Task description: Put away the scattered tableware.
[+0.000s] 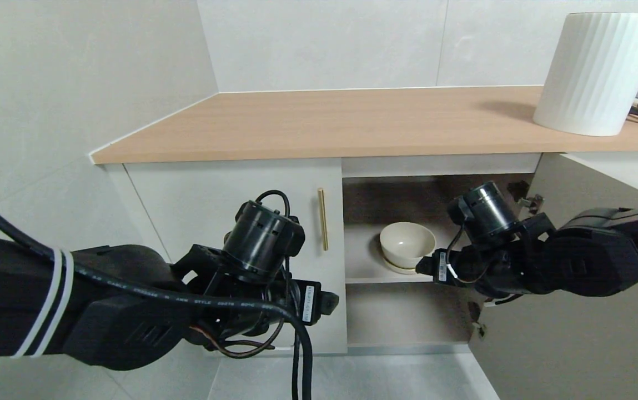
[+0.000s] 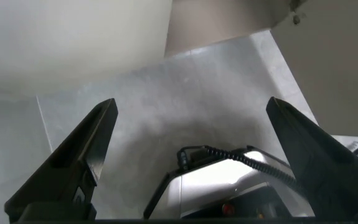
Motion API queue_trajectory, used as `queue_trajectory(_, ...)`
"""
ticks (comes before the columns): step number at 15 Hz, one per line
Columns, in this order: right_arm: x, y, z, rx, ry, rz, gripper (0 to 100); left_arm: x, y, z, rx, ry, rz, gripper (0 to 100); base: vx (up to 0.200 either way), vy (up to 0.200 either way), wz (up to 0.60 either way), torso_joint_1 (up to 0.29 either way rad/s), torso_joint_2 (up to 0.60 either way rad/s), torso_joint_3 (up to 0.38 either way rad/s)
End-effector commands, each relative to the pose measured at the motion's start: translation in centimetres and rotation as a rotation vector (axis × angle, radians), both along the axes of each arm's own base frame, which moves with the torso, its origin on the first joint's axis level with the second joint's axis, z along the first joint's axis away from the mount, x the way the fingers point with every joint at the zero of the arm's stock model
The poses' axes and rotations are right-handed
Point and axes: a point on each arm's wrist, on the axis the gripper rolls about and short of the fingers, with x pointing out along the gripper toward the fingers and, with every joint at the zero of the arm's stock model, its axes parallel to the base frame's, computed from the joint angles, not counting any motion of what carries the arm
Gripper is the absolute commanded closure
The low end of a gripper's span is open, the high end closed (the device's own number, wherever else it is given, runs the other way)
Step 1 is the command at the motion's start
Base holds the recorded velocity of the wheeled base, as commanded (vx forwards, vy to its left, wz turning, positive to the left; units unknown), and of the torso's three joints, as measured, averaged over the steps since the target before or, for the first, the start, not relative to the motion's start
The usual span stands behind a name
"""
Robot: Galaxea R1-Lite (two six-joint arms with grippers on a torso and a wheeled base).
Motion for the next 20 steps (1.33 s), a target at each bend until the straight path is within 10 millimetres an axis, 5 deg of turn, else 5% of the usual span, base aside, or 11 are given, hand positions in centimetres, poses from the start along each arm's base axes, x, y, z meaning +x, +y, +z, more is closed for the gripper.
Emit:
queue_trajectory(1,-0.2,0.0,0.3,0.004,-0.006,0.005,0,0.0,0.0,0.0,0.000,-0.001,0.000,0,-0.200,0.000,0.00,-0.002,0.01,0.002)
queue_trajectory(10,-3.6,0.0,0.4,-0.040,0.010,0.095,0,0.0,0.0,0.1,-0.001,-0.002,0.000,0,-0.200,0.000,0.00,0.002,0.00,0.001)
queue_trajectory(16,-10.0,-4.6,0.5,-0.025,0.040,0.128,0,0.0,0.1,0.0,0.016,-0.013,0.019,0,-0.067,0.000,0.00,0.001,0.00,-0.001)
queue_trajectory(20,-11.6,-5.7,-0.7,-0.047,0.080,0.126,0,0.0,0.0,-0.2,0.023,-0.008,0.019,0,0.000,-0.050,0.00,-0.001,0.00,0.001)
